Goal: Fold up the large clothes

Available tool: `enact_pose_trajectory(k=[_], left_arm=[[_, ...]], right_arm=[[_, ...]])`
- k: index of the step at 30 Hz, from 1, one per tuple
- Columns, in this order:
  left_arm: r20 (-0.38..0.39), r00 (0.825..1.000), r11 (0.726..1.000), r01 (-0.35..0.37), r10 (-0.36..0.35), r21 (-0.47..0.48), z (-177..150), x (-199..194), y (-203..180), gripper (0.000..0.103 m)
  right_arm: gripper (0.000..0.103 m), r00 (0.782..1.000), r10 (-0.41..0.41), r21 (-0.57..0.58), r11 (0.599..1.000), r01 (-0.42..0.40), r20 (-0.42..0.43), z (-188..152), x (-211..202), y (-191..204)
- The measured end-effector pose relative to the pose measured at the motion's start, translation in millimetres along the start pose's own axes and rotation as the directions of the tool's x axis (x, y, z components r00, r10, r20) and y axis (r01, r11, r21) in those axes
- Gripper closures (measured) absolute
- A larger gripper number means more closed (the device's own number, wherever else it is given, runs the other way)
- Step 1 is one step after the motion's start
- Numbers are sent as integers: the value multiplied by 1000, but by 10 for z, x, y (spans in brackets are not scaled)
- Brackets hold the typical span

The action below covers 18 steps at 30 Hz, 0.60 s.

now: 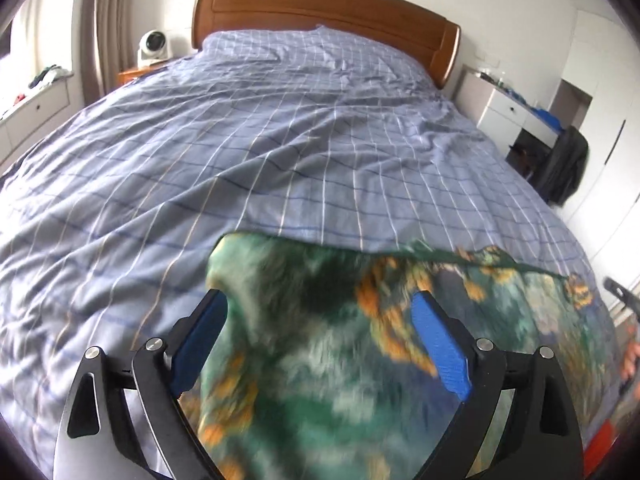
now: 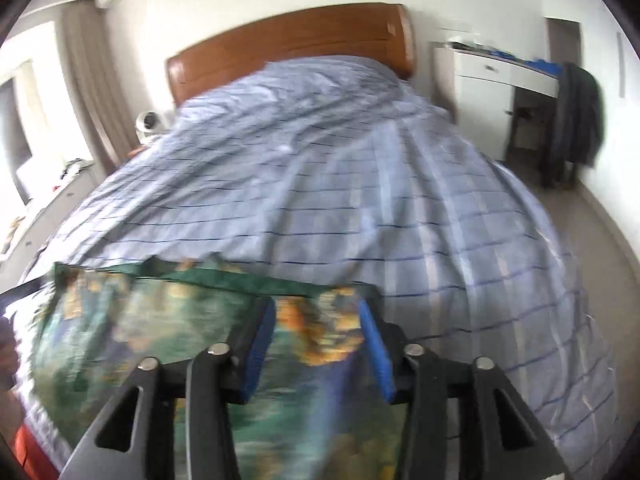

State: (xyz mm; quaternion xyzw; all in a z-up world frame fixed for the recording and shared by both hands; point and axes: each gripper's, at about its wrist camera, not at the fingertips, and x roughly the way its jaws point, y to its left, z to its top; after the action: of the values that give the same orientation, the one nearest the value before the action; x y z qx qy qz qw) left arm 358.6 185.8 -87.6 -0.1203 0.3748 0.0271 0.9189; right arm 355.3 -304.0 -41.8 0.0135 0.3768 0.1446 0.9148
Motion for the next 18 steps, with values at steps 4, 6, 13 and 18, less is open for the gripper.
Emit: enact_pose_trajectory(k=[4,6,13,18], left_arm=[[-55,997,998,-63,61,-31,32,415,66,9],[-92,992,995,-87,82,-43,-45,557,158,9],[-116,992,990,-54,39,-129,-236,729,349,5],[-5,999,996,49,-49,-75,-105,338,8,5]], right_arm=[[52,992,96,-44,994,-100,-86,-155,248,230],[52,990,58,-52,996,-65,-131,-283,470,225],[52,985,124,110,988,-111,-119,-593,751,-114],[52,985,136,123,985,-123,-107,-620,731,-139]])
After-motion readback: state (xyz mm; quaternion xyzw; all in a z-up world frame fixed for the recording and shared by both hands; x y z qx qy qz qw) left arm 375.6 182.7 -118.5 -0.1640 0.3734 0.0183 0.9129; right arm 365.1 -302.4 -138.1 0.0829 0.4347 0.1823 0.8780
